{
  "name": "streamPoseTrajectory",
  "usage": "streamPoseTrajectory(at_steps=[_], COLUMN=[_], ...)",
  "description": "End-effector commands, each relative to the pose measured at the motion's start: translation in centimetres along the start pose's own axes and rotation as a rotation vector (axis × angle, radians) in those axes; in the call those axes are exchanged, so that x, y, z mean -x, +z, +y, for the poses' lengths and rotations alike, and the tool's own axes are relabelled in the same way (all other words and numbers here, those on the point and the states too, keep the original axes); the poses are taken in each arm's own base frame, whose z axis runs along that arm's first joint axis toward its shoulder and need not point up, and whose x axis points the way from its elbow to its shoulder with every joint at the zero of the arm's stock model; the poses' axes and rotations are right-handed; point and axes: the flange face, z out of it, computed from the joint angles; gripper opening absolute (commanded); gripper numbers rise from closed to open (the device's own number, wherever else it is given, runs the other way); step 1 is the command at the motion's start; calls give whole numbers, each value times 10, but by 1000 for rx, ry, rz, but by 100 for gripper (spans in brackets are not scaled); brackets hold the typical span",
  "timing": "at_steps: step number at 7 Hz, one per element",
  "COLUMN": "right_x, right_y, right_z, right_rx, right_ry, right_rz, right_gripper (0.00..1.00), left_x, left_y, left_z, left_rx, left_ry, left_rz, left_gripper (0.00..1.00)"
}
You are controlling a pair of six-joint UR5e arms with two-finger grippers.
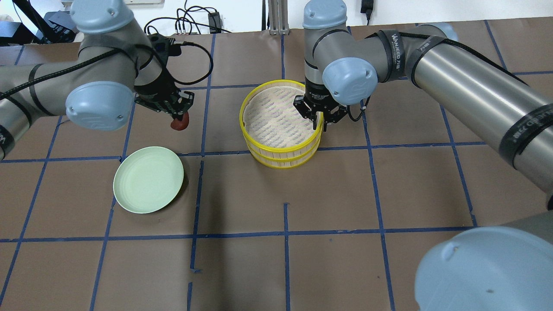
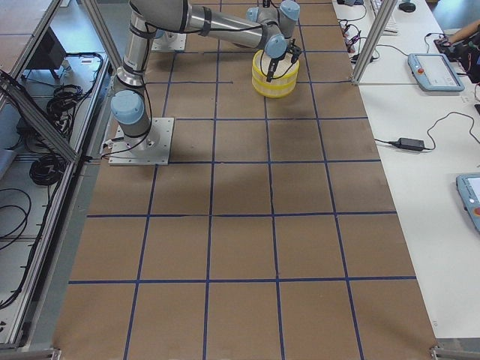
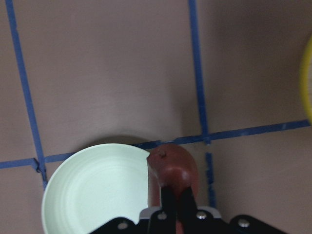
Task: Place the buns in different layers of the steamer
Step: 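Carry the brown bun over the top tier with left gripper while right withdraws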
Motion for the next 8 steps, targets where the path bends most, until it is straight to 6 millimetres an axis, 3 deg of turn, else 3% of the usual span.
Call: streamPoseTrajectory(at_steps=[1, 2, 3, 4, 5, 6, 7, 8], right_x=[-18, -48, -91, -120, -143, -169, -188, -187], right_y=[-35, -59, -88, -125, -167, -208, -218, -224], right_z=[-3, -16, -22, -12, 0, 15, 20, 30], right_rx=[-46, -80, -67, -76, -91, -93, -86, -103], right_ry=[-8, -48, -39, -80, -130, -146, -181, -189], right_rz=[-29, -39, -50, -54, -54, -59, -52, -36], right_gripper=[93, 96, 97, 98, 99, 99, 99, 99], left_x=[-47, -54, -66, -90, -124, -128, -128, -130], left_y=[-5, -1, 7, 26, 52, 60, 42, 35], left_z=[-7, -13, -23, -27, -24, -32, -43, -48], left_rx=[3, -18, -32, -25, -1, -13, -44, -47], left_ry=[-140, -197, -239, -254, -264, -276, -278, -276], left_rz=[170, 215, 330, 378, 377, 382, 387, 387], left_gripper=[1, 1, 1, 1, 11, 97, 100, 100])
